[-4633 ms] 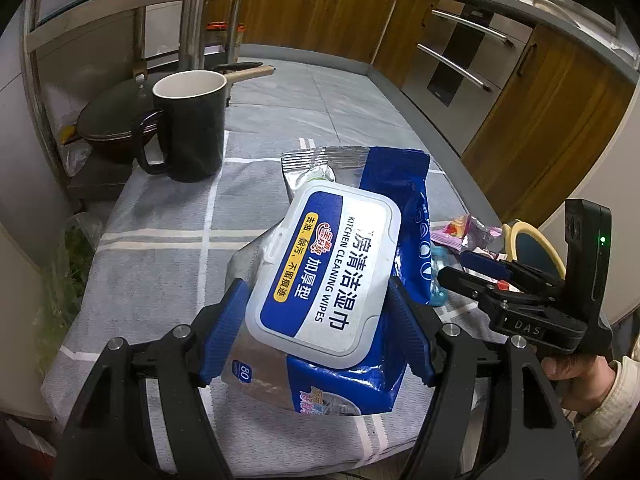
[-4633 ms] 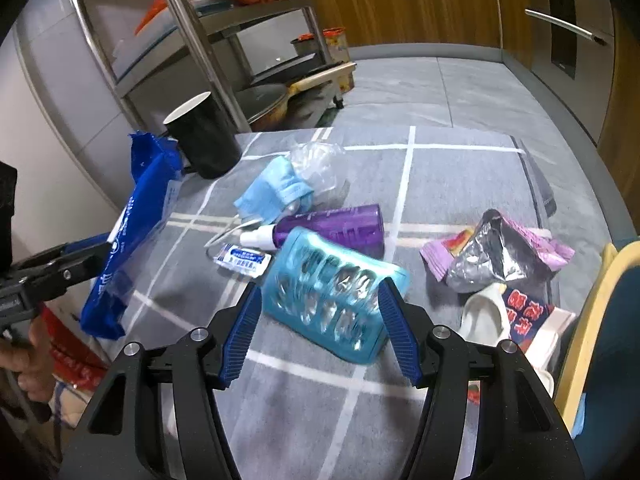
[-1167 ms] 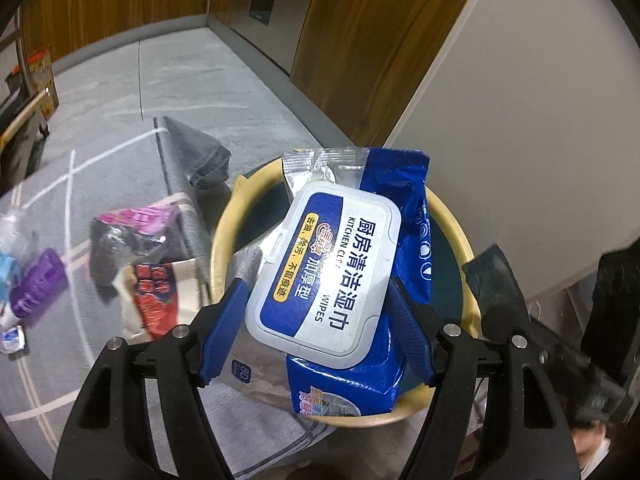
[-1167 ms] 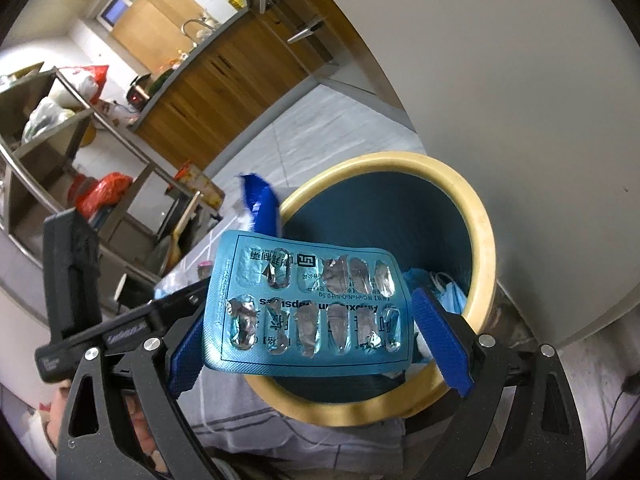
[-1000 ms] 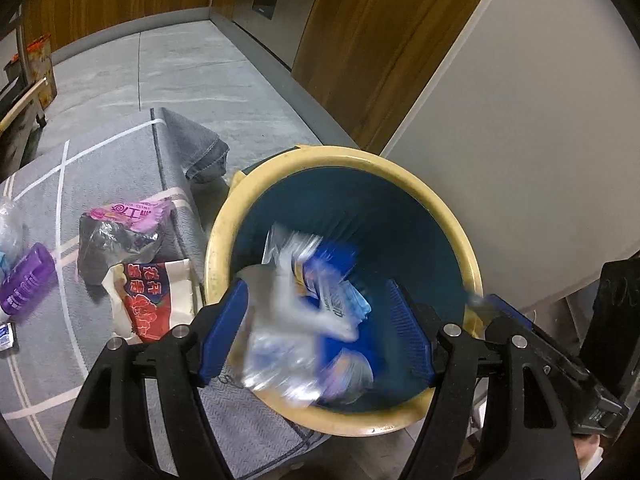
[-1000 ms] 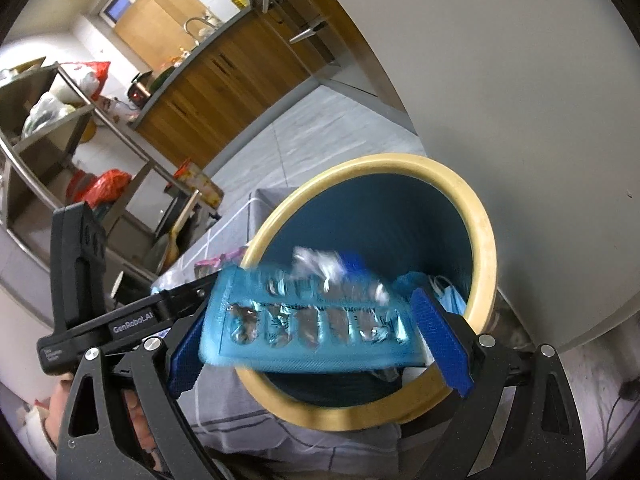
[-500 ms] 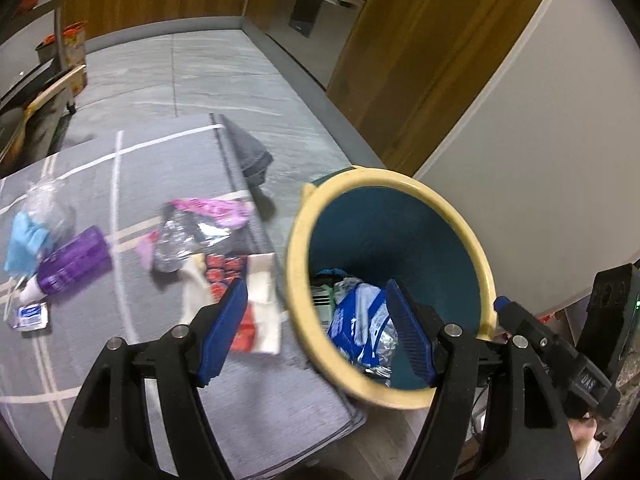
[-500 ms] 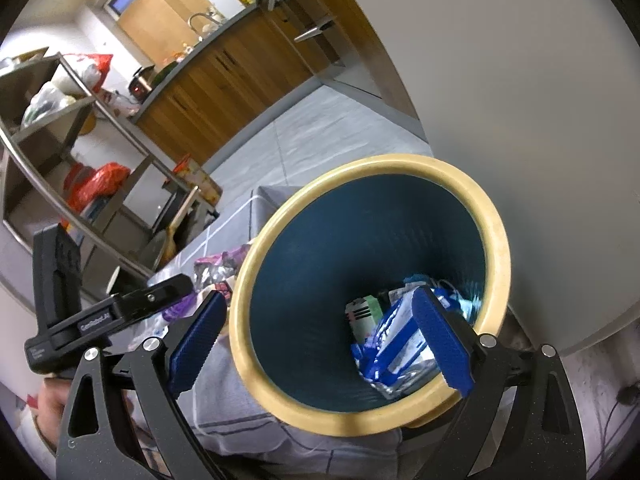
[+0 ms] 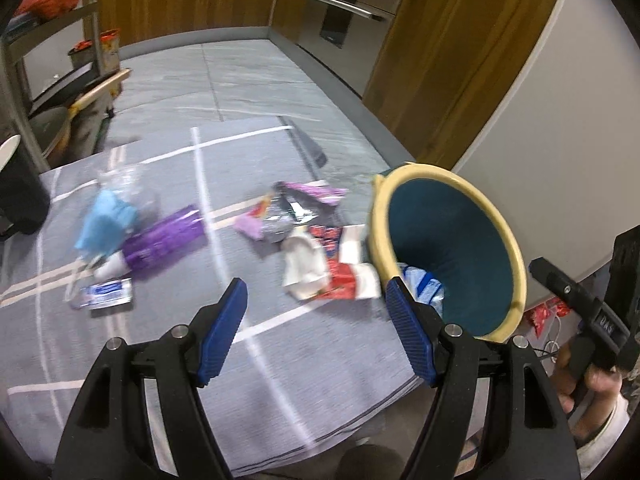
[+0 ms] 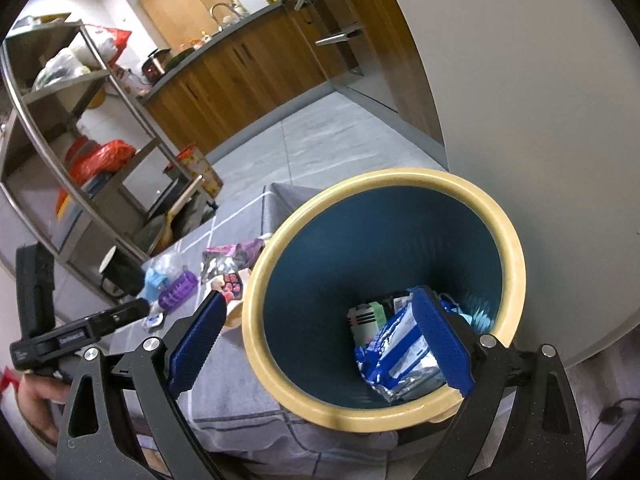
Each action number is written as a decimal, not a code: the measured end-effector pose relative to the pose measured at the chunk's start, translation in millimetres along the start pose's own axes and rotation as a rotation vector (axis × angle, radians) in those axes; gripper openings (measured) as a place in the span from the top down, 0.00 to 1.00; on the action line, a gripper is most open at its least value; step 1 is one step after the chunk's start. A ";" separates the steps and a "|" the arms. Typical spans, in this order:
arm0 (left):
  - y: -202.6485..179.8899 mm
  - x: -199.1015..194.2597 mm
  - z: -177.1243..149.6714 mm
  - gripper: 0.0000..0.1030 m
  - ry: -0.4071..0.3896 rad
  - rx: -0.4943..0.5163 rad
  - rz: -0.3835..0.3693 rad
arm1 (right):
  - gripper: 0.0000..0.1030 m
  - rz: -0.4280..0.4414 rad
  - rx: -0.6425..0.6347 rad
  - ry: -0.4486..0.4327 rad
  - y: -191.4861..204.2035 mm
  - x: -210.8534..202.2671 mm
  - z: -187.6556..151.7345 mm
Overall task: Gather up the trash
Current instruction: 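Move both open tools back over the table toward the remaining trash, then grasp the blue face mask with the left tool while the right tool grasps the pink wrapper, then carry the mask and pink wrapper over the bin and open both tools, then move both open tools back over the table toward the remaining trash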
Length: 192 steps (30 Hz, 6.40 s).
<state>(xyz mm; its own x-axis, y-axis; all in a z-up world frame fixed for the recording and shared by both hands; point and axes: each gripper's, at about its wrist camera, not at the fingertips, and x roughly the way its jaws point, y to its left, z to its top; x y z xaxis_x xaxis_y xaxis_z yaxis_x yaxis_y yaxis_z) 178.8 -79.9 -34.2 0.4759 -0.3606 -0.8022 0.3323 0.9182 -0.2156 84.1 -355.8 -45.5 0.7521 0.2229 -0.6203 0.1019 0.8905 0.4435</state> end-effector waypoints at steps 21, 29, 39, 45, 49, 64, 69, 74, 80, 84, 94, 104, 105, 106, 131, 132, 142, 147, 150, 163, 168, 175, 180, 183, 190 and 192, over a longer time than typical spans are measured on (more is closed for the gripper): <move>127.9 -42.4 -29.4 0.31 -0.017 -0.089 0.116 | 0.09 0.022 -0.163 0.046 51.1 6.9 -13.5; 167.8 -32.6 -33.8 0.31 -0.018 -0.138 0.159 | 0.09 0.033 -0.274 0.093 88.1 26.0 -21.6; 183.5 -15.6 -12.9 0.31 -0.031 -0.130 0.165 | 0.09 0.045 -0.356 0.144 134.3 70.3 -20.6; 176.6 2.5 17.3 0.31 -0.041 -0.100 0.157 | 0.09 0.020 -0.383 0.151 145.3 96.0 -1.9; 175.9 17.1 31.4 0.31 -0.037 -0.095 0.152 | 0.09 -0.005 -0.417 0.175 150.8 121.6 10.5; 189.4 52.5 38.5 0.51 0.012 -0.111 0.106 | 0.17 -0.090 -0.485 0.312 164.3 219.2 22.3; 183.8 53.4 34.0 0.74 0.023 -0.081 0.103 | 0.49 -0.076 -0.456 0.355 163.8 230.2 15.3; 179.7 45.2 29.1 0.93 0.011 -0.072 0.113 | 0.70 -0.028 -0.442 0.354 166.9 222.7 14.8; 177.1 22.0 24.2 0.99 -0.030 -0.082 0.115 | 0.95 0.035 -0.430 0.312 178.2 200.5 20.2; 174.8 9.1 21.9 1.00 -0.050 -0.090 0.113 | 0.95 0.080 -0.418 0.273 186.8 180.0 25.4; 164.9 -41.9 11.6 1.00 -0.140 -0.126 0.110 | 0.96 0.180 -0.380 0.193 196.8 113.6 27.0; 130.4 -84.3 -6.6 1.00 -0.206 -0.139 0.045 | 0.96 0.194 -0.352 0.112 168.9 40.7 15.0; 125.7 -85.5 -7.8 1.00 -0.207 -0.134 0.040 | 0.96 0.186 -0.356 0.103 163.5 31.2 12.6; 118.3 -86.9 -9.8 1.00 -0.209 -0.126 0.030 | 0.96 0.178 -0.362 0.095 160.3 24.4 10.5; -17.6 -63.8 -20.8 1.00 -0.153 0.059 -0.143 | 0.96 0.062 -0.225 -0.008 51.6 -36.6 -13.9; -23.3 -61.7 -20.0 1.00 -0.150 0.065 -0.150 | 0.96 0.058 -0.217 -0.015 47.4 -37.8 -13.6; -93.4 -21.0 -6.0 1.00 -0.093 0.134 -0.234 | 0.96 0.019 -0.101 -0.047 5.2 -42.2 -9.5; -112.3 1.6 2.4 1.00 -0.063 0.105 -0.293 | 0.96 0.023 -0.005 -0.059 -19.1 -40.9 -3.9; -118.8 16.5 7.6 1.00 -0.047 0.067 -0.318 | 0.96 0.015 0.034 -0.055 -29.2 -37.3 -2.6; -125.4 70.7 5.0 1.00 0.041 0.007 -0.305 | 0.95 -0.038 0.001 0.008 -31.5 -11.7 -9.3; -117.8 69.4 0.3 0.96 0.041 0.022 -0.279 | 0.92 -0.054 -0.019 0.040 -28.8 -4.8 -11.7; -101.7 48.6 -3.4 0.58 0.004 0.026 -0.250 | 0.64 -0.071 -0.022 0.039 -30.0 -5.0 -13.2; -89.5 31.5 -8.2 0.34 -0.014 0.050 -0.223 | 0.47 -0.080 -0.022 0.020 -27.5 -8.6 -13.9; -78.8 23.1 -11.7 0.27 -0.021 0.072 -0.191 | 0.41 -0.078 -0.023 0.007 -24.0 -10.9 -14.0; -41.8 2.5 -17.1 0.21 -0.034 0.062 -0.135 | 0.31 -0.072 -0.061 -0.003 -13.3 -15.9 -17.2; -32.5 -1.7 -17.7 0.20 -0.038 0.057 -0.125 | 0.28 -0.068 -0.067 -0.003 -10.1 -16.5 -18.1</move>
<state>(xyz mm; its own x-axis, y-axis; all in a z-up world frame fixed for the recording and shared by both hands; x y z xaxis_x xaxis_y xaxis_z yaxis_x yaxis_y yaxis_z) 152.7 -106.3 -35.7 0.4580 -0.4785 -0.7492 0.4364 0.8552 -0.2795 58.8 -361.3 -51.4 0.7466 0.1605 -0.6456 0.1087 0.9280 0.3563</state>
